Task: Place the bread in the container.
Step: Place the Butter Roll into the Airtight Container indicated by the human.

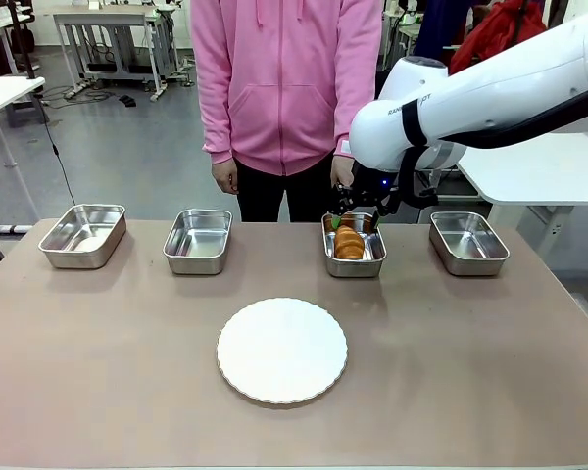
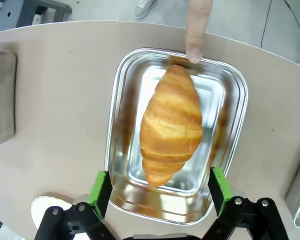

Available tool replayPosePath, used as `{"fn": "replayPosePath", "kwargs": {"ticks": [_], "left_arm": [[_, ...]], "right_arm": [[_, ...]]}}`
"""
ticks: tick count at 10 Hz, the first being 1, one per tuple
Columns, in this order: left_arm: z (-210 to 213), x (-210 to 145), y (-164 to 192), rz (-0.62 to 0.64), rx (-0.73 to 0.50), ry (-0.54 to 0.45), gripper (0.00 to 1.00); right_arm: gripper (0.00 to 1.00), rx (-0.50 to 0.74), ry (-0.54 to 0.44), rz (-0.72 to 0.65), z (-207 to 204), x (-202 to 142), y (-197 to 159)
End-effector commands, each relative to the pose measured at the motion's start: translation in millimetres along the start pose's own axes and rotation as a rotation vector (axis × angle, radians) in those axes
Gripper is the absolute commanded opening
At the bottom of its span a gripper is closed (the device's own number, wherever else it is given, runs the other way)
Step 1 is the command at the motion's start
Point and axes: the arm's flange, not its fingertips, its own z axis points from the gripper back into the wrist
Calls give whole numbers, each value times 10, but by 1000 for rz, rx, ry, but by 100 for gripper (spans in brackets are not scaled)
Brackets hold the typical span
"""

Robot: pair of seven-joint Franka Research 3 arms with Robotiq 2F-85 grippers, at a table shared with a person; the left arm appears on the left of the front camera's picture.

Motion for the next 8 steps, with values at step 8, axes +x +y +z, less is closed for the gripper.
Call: {"fn": "replayPosePath", "kwargs": {"ticks": [8], "left_arm": [[2,-8,-20,-13,-4,-3,100]], "right_arm": [[100,-83,-72,-25,375,-428,117]]}}
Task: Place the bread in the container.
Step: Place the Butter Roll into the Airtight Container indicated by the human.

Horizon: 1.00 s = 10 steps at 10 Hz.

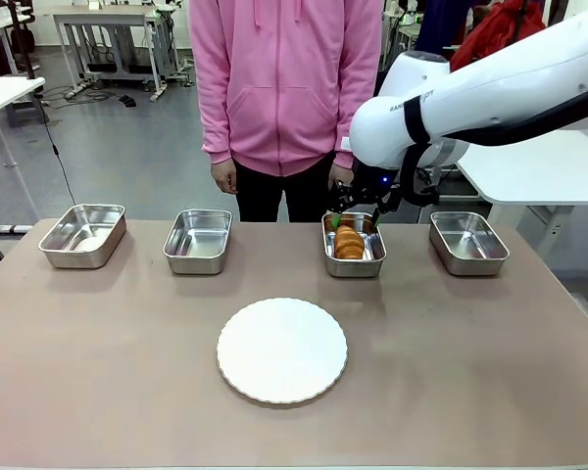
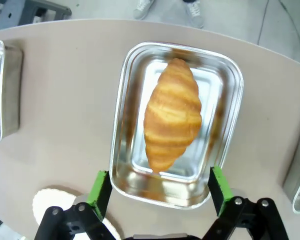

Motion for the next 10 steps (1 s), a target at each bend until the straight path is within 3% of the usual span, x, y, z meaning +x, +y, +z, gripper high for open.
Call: {"fn": "replayPosePath", "kwargs": {"ticks": [1,5,8,10], "left_arm": [[1,-9,-19,-13,-4,-3,100],[1,-9,-19,-13,-4,-3,100],[1,-9,-19,-13,-4,-3,100],[1,-9,-19,-13,-4,-3,100]], "right_arm": [[100,-89,-84,-29,321,-463,65],[100,-171,-176,-68,928,-1466,111],[100,-99,-172,-40,926,-2070,65],[100,-73,-178,-38,823,-2287,30]]}}
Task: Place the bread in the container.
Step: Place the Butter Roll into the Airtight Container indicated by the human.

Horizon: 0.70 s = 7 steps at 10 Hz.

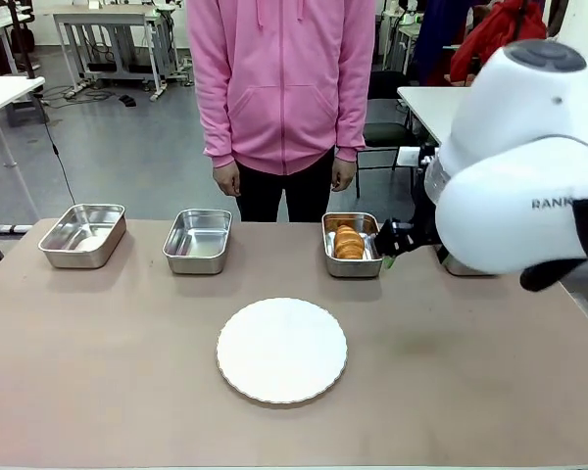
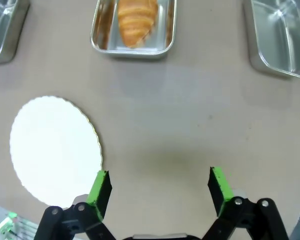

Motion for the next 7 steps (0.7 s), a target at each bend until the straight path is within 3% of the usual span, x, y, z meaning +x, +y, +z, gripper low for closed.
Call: {"fn": "replayPosePath", "kwargs": {"ticks": [1,2,7], "left_arm": [[-1,-12,-16,-12,-4,-3,100],[-1,-12,-16,-12,-4,-3,100],[-1,-12,-16,-12,-4,-3,100]], "right_arm": [[100,46,13,9,-115,-75,-114],[100,0,0,0,0,0,0],[100,0,0,0,0,0,0]]}}
